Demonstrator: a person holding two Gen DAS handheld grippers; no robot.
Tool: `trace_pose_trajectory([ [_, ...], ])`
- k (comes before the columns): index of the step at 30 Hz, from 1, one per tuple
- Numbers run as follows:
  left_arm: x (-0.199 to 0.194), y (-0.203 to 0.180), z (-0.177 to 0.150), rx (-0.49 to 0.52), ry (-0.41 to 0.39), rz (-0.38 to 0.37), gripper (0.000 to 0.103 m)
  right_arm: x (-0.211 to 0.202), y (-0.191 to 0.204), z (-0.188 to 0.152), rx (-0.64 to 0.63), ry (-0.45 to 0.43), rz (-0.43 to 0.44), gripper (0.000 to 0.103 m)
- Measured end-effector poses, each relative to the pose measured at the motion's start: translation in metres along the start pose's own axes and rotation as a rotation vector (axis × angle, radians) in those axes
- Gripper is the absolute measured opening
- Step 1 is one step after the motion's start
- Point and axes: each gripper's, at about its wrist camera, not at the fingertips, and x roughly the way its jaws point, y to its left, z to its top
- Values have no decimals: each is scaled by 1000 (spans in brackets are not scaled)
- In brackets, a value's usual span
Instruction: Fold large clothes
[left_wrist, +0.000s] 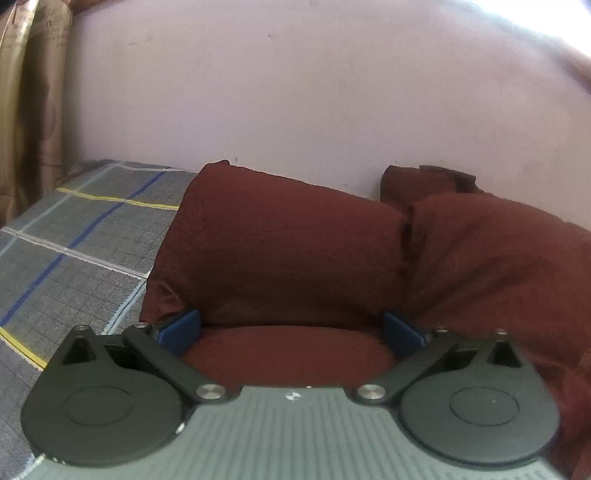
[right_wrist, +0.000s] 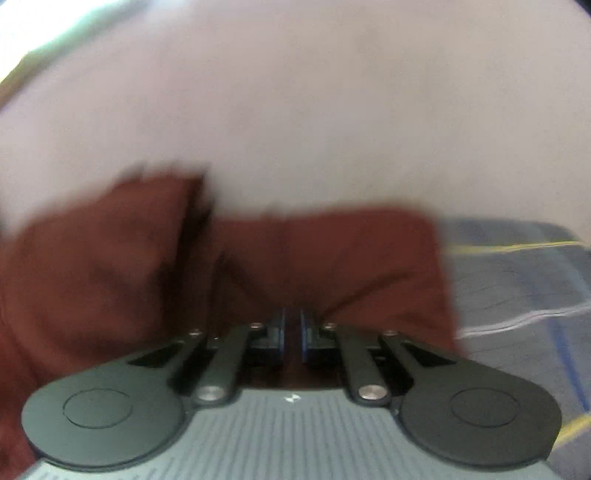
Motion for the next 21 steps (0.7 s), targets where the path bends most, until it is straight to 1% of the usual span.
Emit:
trace_pose_trajectory([
  [1, 0, -1, 0, -1, -3, 0, 103, -12, 5, 8, 2, -50, 24, 8],
  [2, -2, 2, -2, -1, -6, 1, 103, -21, 13, 17, 0, -90, 72, 8],
  [3, -1, 2, -2, -2, -5, 1, 103, -25, 27, 26, -32, -112, 130, 8],
  [5, 1, 4, -1, -5, -3, -1, 103, -17, 59, 35, -141, -87, 181, 8],
  [6, 1, 5, -1, -5, -2, -3, 103, -4, 76, 34, -205, -51, 184, 8],
  [8, 3, 6, 0, -9, 6, -8, 103, 27, 90, 27, -284, 30, 147, 7],
  [10, 4, 7, 0, -9, 7, -12, 103, 55, 88, 14, -306, 87, 101, 6],
  [11, 4, 6, 0, -5, 7, -13, 103, 63, 83, 8, -305, 101, 90, 4],
  [12, 5, 6, 0, 0, 11, -13, 103, 69, 75, 4, -278, 114, 92, 4],
  [14, 8, 4, 1, 10, 23, -9, 103, 78, 64, -4, -236, 135, 104, 3],
  [16, 10, 3, 1, 19, 35, -3, 103, 88, 60, -6, -245, 150, 108, 3],
  [18, 11, 3, 1, 23, 44, -2, 103, 98, 56, -10, -228, 144, 117, 3],
  [20, 13, 3, 1, 29, 52, 4, 103, 92, 58, -13, -234, 133, 110, 3],
  [21, 13, 2, 0, 31, 53, 5, 103, 88, 66, -18, -269, 123, 90, 3],
])
